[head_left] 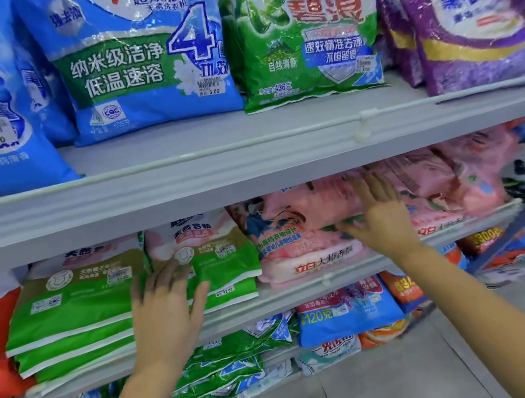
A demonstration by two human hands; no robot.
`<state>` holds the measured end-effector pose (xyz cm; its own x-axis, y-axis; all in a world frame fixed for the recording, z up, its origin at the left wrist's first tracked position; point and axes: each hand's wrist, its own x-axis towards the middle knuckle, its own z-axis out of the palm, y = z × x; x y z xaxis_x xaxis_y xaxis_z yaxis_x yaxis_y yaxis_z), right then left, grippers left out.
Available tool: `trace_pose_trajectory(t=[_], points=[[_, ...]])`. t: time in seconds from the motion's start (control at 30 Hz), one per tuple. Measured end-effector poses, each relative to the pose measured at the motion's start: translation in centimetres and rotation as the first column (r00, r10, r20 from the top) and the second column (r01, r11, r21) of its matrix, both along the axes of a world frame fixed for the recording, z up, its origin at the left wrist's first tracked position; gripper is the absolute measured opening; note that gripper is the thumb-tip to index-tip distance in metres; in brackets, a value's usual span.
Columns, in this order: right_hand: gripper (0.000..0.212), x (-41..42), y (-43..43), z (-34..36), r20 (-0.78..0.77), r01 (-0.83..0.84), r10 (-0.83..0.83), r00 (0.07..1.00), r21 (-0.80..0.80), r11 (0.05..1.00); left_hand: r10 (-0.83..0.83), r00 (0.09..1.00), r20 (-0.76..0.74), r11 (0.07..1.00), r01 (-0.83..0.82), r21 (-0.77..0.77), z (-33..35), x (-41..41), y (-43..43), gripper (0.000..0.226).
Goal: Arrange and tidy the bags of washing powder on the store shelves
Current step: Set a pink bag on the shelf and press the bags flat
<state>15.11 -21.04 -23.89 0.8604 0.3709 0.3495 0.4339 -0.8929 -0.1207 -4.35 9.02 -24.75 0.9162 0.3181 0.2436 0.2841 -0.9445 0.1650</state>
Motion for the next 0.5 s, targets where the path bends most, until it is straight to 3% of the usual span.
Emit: trace_pose_trajectory(t=[0.1,0.23,0.4,0.5], points=[[0.098,2.3,0.1,0.0,-0.102,-0.068,0.052,0.993,-0.156,0.985,0.022,0.999,-0.032,0.999,-0.024,-0.044,-0.6,0.4,-2.0,0.064],[0.104,4.9,1.2,0.2,-0.104,-0.184,0.156,0.982,-0.375,0.909,0.095,0.995,0.016,0.990,-0.092,-0.110,-0.5,1.1,-5.2,0.061],[0.075,6.6,0.8,-0.7,0.042,-0.302,0.336,0.941,-0.344,0.889,0.178,0.982,0.064,0.970,-0.164,-0.180,-0.5,1.5,-9.6,0.056],[0.070,7.0,0.3,-0.5,0.035,-0.371,0.398,0.917,-0.298,0.880,0.209,0.970,0.123,0.952,-0.174,-0.250,-0.2,1.8,-11.9,0.054]])
